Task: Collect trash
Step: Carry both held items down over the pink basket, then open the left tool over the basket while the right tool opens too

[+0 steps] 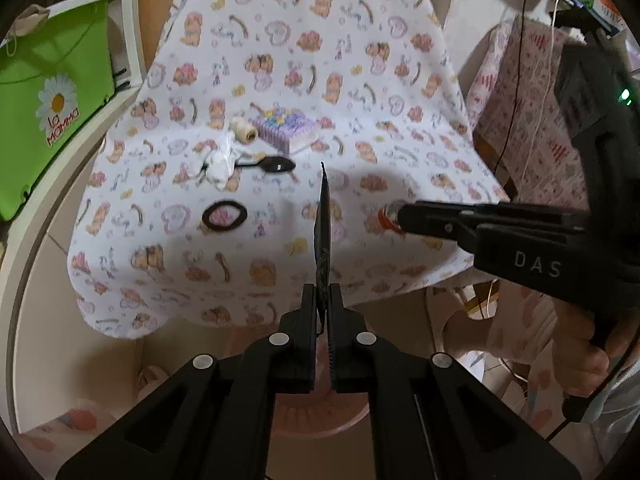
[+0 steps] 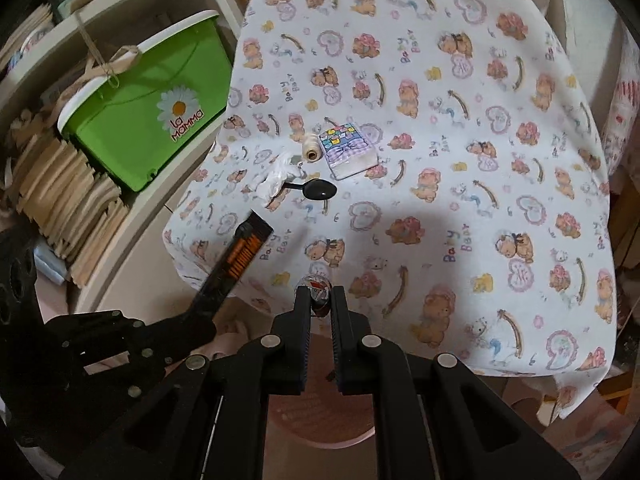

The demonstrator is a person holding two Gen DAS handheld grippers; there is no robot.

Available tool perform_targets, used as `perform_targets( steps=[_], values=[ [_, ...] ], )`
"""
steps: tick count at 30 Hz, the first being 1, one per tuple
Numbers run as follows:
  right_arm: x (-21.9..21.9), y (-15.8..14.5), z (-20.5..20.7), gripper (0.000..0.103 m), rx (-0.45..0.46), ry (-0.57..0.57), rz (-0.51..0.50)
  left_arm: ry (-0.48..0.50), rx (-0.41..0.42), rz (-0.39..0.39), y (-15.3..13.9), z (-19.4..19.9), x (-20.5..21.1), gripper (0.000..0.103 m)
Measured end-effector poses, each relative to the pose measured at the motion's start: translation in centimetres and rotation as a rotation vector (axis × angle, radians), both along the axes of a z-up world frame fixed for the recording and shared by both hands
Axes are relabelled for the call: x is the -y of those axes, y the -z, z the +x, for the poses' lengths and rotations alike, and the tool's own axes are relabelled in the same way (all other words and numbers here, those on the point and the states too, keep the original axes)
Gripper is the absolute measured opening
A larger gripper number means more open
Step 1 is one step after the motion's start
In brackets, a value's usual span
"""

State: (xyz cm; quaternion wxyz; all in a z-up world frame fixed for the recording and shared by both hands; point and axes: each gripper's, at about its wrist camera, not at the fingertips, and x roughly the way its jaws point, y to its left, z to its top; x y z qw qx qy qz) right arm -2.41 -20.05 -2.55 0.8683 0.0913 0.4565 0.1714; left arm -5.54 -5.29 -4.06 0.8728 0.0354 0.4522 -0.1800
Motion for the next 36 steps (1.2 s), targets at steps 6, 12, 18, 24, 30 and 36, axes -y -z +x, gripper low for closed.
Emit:
perform_targets(
  steps=[6, 12, 18, 24, 30, 36],
  values=[
    [-1.5, 1.8, -0.1, 0.011, -0.054, -0.032, -0.085, 0.025, -0.099, -0.069, 1.1, -0.4, -0.5, 0.004],
    [-2.0, 4.1, -0.1, 0.011, -0.146, -0.060, -0.080, 0.026, -0.235, -0.061, 3.1, 0.0, -0.1, 0.004],
    [-2.3, 6.0, 0.3, 0.011, -0.222, -0.080, -0.061, 0.014, -0.351, 0.056, 6.6, 0.6, 0.8, 0.004],
    [-2.9, 9.1, 0.8, 0.011, -0.268, -0.059, -0.135, -0.093, -0.474, 0.118, 11.1, 2.6, -0.4, 0.004],
    [-3.0, 12.2, 1.2, 0.011, -0.338, -0.050, -0.152, -0.160, -0.581, 0.085, 14.7, 4.2, -1.5, 0.004],
    [-3.3, 14.4, 1.5, 0.011, -0.349, -0.052, -0.204, -0.199, -0.650, 0.093, 17.9, 5.5, -1.8, 0.005]
  ],
)
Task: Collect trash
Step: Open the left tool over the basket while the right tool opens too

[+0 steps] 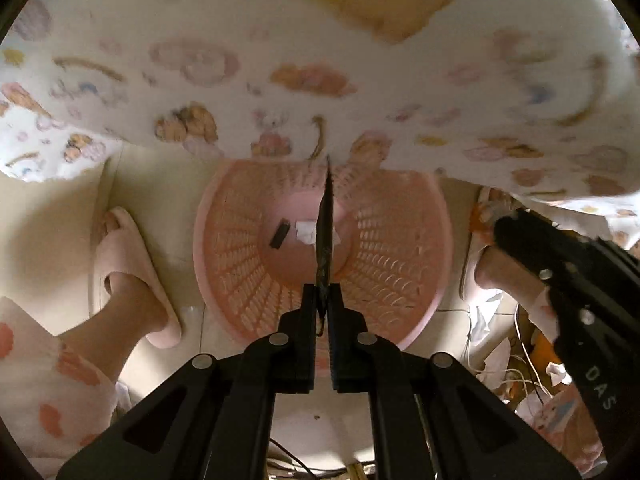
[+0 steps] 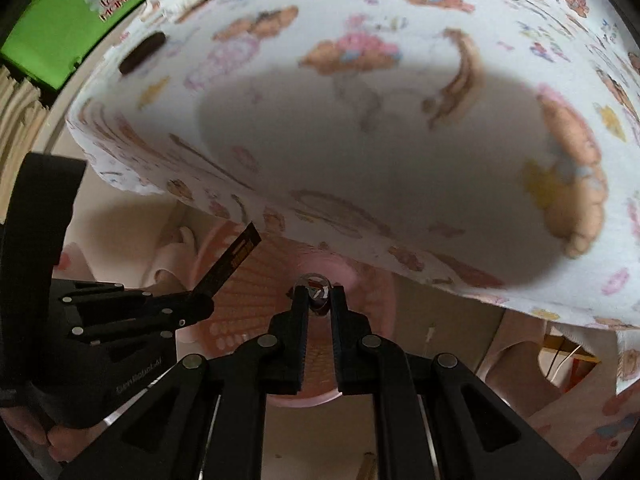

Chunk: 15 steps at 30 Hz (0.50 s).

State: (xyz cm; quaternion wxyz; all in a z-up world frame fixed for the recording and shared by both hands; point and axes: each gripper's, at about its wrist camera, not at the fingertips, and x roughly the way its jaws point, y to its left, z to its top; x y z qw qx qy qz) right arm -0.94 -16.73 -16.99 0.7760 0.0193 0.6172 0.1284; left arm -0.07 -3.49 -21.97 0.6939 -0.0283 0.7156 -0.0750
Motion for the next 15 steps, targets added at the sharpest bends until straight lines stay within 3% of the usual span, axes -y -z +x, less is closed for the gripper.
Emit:
perform_targets(
  steps=[6, 11, 15],
  values=[
    [0.3, 0.5, 0.4, 0.011, 0.019, 0.014, -0.020, -0.021, -0.038, 0.026, 1.6, 0.3, -0.4, 0.007],
    [0.6, 1.0, 0.5, 0.016, -0.008, 0.029, -0.012, -0.028, -0.024, 0.036, 1.1, 0.3, -0.6, 0.037],
    [1.2, 0.8, 0.8, 0.019, -0.028, 0.048, -0.011, -0.057, 0.010, 0.119, -0.1, 0.5, -1.7, 0.043]
  ],
)
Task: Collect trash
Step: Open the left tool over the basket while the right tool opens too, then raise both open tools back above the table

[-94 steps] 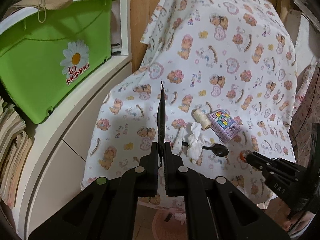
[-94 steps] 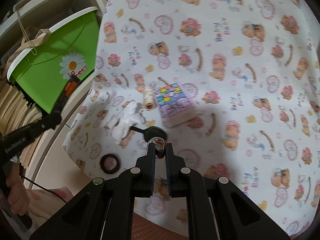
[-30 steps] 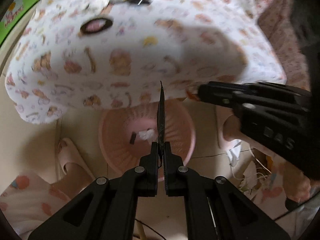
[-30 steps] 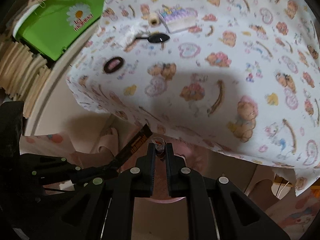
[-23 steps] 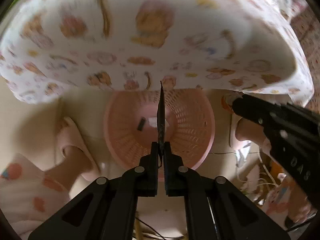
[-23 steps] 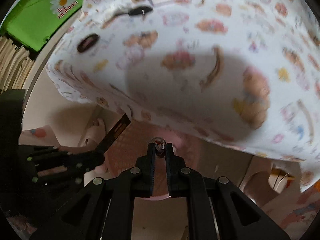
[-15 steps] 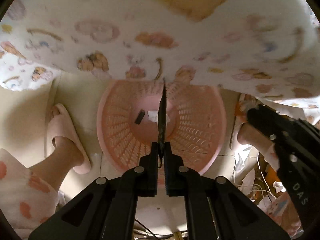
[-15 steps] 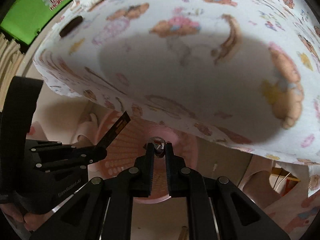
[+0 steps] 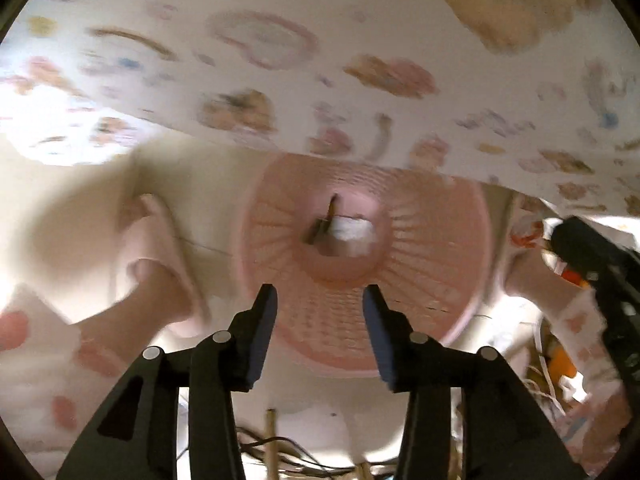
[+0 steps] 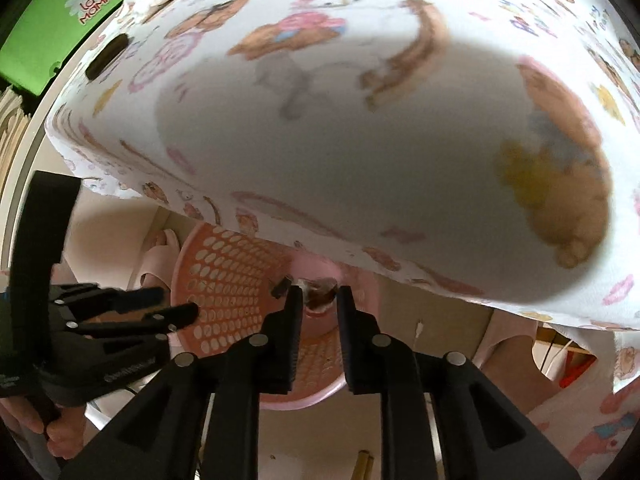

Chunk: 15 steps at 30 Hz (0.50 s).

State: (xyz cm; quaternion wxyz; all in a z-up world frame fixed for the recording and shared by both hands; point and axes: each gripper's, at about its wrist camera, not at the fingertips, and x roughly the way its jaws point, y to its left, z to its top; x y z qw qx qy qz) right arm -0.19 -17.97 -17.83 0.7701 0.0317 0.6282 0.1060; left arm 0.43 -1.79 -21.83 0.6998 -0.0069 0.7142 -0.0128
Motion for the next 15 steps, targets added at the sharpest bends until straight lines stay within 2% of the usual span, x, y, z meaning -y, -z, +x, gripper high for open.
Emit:
perform_targets(
  steps=[2, 3, 5, 8, 15],
  values=[
    [0.6, -0.8, 0.1, 0.023, 0.010, 0.018, 0.024, -0.016, 0.047, -0.006, -1.6, 0.2, -0.7, 0.050],
    [0.8, -1.2, 0.1, 0.030, 0.017, 0.023, 0.032, -0.017, 0.069, -0.011, -2.3, 0.4, -0.9, 0.052],
    [1.1, -2.2, 0.0, 0.039, 0.042, 0.028, 0.037, -0.020, 0.123, -0.008, -4.0, 0.5, -1.4, 0.057],
    [1.1, -3.7, -0.3, 0.039, 0.091, 0.017, 0.031, 0.000, 0.198, -0.007, -6.3, 0.3, -1.2, 0.063],
    [1.6, -8.1, -1.3, 0.040, 0.208, 0.026, 0.036, 0.018, 0.389, 0.008, -10.8, -0.4, -0.7, 0.068]
  ],
)
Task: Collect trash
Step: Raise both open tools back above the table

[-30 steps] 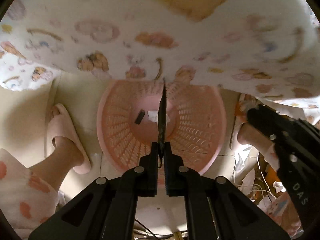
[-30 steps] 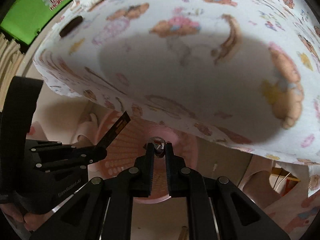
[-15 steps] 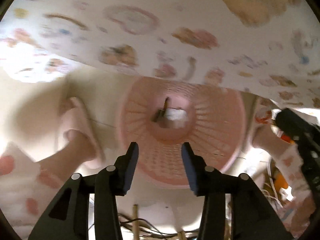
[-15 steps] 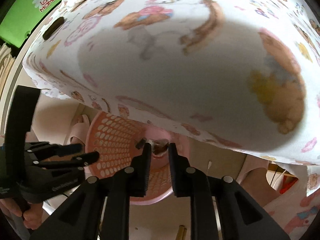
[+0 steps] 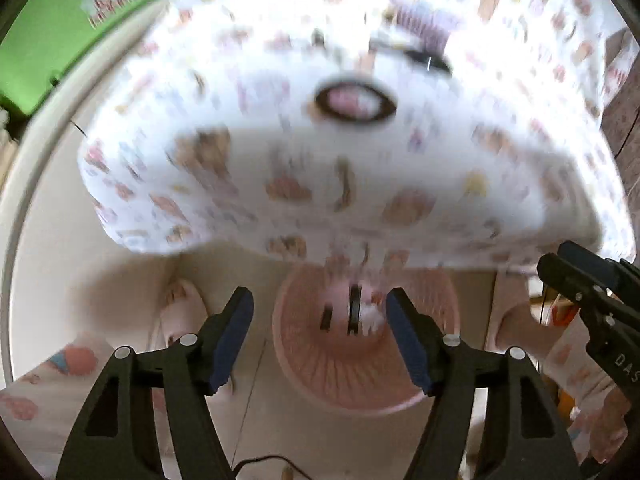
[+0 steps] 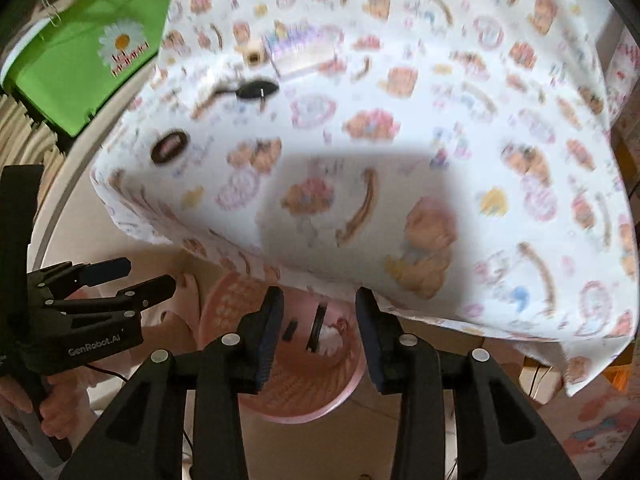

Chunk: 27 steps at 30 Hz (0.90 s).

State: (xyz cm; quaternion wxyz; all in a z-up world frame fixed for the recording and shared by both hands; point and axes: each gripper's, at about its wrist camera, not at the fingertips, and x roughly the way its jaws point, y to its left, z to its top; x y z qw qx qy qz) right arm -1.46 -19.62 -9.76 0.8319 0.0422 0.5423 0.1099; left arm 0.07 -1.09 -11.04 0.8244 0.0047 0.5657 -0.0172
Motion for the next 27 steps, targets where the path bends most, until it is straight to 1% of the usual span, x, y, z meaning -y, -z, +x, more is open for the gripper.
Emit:
perform_targets(
  steps=[1, 2, 3, 4, 5, 6, 7, 9, 11, 13, 15, 18, 21, 24, 27],
  values=[
    [0.1, -0.7, 0.0, 0.040, 0.023, 0.000, -0.015, -0.013, 0.045, 0.017, -0.9, -0.3, -0.1, 0.071],
    [0.3, -0.9, 0.3, 0.040, -0.004, -0.005, -0.001, -0.025, 0.093, 0.037, -1.8, -0.6, -0.1, 0.074],
    [0.6, -1.2, 0.3, 0.040, -0.006, 0.004, 0.024, -0.033, 0.137, 0.044, -2.8, -1.0, -0.2, 0.075],
    [1.1, -1.6, 0.3, 0.040, -0.013, 0.018, 0.062, -0.034, 0.168, 0.036, -3.6, -1.3, -0.4, 0.078],
    [1.4, -1.9, 0.1, 0.041, -0.022, 0.024, 0.107, -0.034, 0.192, 0.026, -4.4, -1.5, -0.5, 0.080],
    [1.1, -1.9, -0.3, 0.041, -0.038, 0.010, 0.131, -0.037, 0.210, 0.021, -5.0, -1.7, -0.8, 0.080],
    [0.9, -2.2, -0.3, 0.041, -0.048, -0.011, 0.106, -0.039, 0.225, 0.018, -5.4, -1.8, -1.0, 0.080],
    [1.3, -2.9, -0.7, 0.042, -0.012, -0.007, 0.070, -0.048, 0.230, 0.021, -5.9, -1.8, -1.5, 0.081],
    [1.3, -3.4, -0.9, 0.042, -0.005, 0.001, 0.105, -0.062, 0.234, 0.012, -6.4, -1.7, -1.8, 0.081],
    [1.3, -3.9, -1.1, 0.042, 0.010, 0.004, 0.139, -0.067, 0.254, 0.020, -7.2, -1.6, -2.1, 0.081],
    [1.0, -4.7, -1.4, 0.042, 0.056, 0.004, 0.108, -0.064, 0.286, 0.043, -7.9, -1.7, -2.0, 0.081],
    [0.8, -6.3, -2.1, 0.042, 0.137, -0.012, 0.048, -0.044, 0.332, 0.071, -9.9, -1.1, -1.8, 0.081],
    [1.3, -7.5, -2.0, 0.042, 0.181, -0.008, 0.059, -0.038, 0.359, 0.064, -12.0, -0.1, -1.7, 0.083],
    [1.8, -8.4, -1.7, 0.042, 0.215, 0.011, 0.068, -0.029, 0.407, 0.060, -14.1, 0.9, -1.3, 0.084],
    [2.3, -9.0, -1.2, 0.045, 0.257, 0.034, 0.051, -0.022, 0.458, 0.056, -15.1, 1.6, -1.2, 0.090]
  ],
)
